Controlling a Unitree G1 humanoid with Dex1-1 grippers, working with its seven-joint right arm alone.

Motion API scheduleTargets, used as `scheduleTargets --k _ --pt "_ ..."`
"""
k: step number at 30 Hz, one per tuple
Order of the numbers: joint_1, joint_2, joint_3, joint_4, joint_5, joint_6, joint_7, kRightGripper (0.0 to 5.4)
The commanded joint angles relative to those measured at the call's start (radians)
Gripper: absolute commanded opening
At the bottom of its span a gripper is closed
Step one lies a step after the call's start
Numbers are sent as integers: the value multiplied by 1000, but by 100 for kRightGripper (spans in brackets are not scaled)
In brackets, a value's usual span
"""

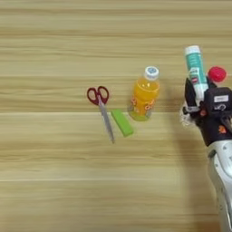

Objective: Move the objects on the table

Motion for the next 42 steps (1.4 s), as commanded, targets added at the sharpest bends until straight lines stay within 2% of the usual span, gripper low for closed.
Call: scheduleTargets --k 1,12,15,20,31,36,42 --pt "-62 -27 -44 -83 -4 -26 -13 169" --pt "-126 -77 -223 -162 51 52 -19 169" --pt "-152 -101 -287 -145 69 82 -24 169" --pt "-167 -121 -333 -86 72 133 -24 169" --pt "-142 -134 -324 56 44 161 -13 169" --pt "-122 -139 -268 136 20 177 9 169" --pt "-105 -140 -222 234 -1 159 20 169"
